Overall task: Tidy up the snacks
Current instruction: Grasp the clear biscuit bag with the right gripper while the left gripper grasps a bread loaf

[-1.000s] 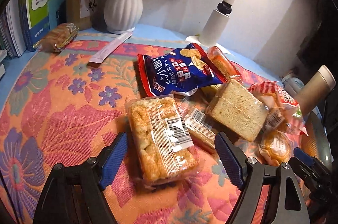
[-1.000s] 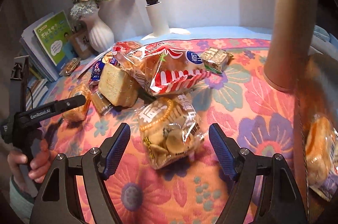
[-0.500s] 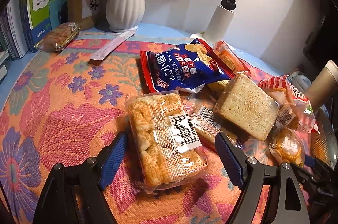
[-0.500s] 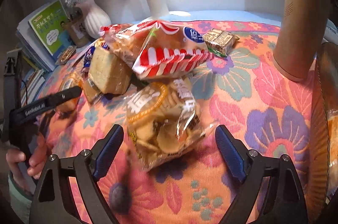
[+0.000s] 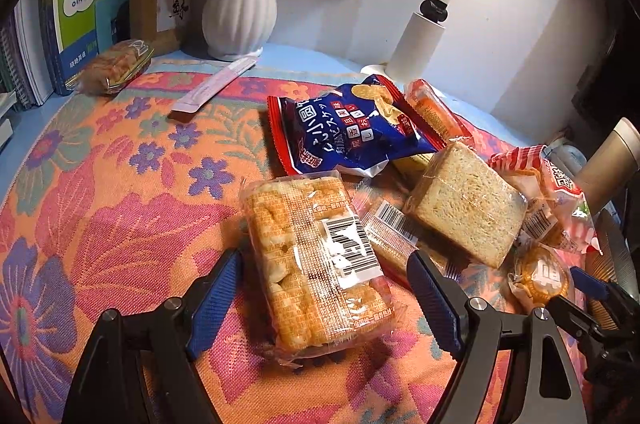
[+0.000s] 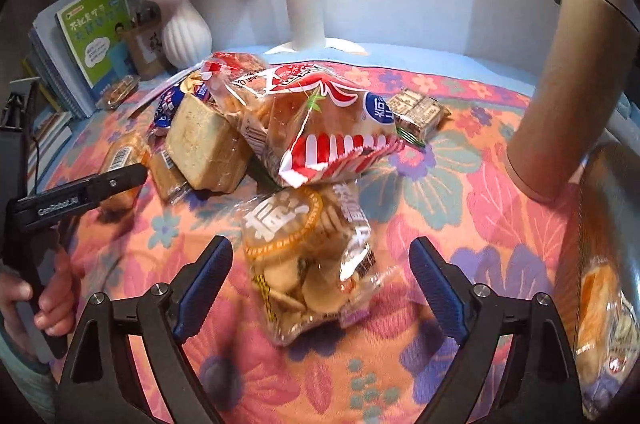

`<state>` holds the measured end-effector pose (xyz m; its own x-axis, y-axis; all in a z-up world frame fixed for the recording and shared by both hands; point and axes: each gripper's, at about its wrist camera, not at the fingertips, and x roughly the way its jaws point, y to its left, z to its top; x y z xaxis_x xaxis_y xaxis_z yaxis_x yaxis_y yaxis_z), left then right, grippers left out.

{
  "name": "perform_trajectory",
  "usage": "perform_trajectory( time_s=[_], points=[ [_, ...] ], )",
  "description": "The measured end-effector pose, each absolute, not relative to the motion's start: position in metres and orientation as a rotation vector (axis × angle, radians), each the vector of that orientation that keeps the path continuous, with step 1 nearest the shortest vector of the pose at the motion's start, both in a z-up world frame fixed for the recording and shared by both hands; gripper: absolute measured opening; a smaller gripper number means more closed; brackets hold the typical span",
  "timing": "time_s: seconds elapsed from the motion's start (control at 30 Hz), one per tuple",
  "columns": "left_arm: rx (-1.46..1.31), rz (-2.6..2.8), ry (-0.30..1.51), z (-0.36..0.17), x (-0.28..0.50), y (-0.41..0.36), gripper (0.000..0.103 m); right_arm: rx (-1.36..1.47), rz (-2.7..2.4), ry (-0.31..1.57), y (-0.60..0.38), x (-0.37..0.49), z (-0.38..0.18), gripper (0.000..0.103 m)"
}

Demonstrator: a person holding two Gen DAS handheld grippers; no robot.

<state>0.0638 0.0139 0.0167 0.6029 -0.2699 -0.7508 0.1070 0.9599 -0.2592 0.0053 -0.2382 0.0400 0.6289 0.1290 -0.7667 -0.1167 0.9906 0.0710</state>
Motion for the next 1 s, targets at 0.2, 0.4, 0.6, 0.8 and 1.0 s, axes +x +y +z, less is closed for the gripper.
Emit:
perform_trajectory(
  time_s=[0.2, 0.4, 0.6, 0.8, 1.0],
  points=[
    [-0.219, -0.232, 0.897, 0.016, 0.064, 0.017, 0.082, 0.064, 0.17, 0.914, -0.241, 0.007, 0.026, 0.091],
    [-0.226, -0.234, 0.896, 0.016, 0.064, 0.017, 0.082, 0.109, 0.186, 0.924, -0.238, -0.008, 0.025, 0.091],
    [-0.237, -0.238, 0.895, 0.016, 0.064, 0.018, 0.082, 0.158, 0.177, 0.933, -0.246, -0.001, 0.024, 0.091],
    [-0.229, -0.234, 0.896, 0.016, 0.064, 0.017, 0.082, 0.171, 0.167, 0.916, -0.251, 0.004, 0.024, 0.091],
    [-0.201, -0.189, 0.889, 0.016, 0.063, 0.016, 0.058, 0.101, 0.173, 0.907, -0.237, -0.001, 0.024, 0.072]
  ],
)
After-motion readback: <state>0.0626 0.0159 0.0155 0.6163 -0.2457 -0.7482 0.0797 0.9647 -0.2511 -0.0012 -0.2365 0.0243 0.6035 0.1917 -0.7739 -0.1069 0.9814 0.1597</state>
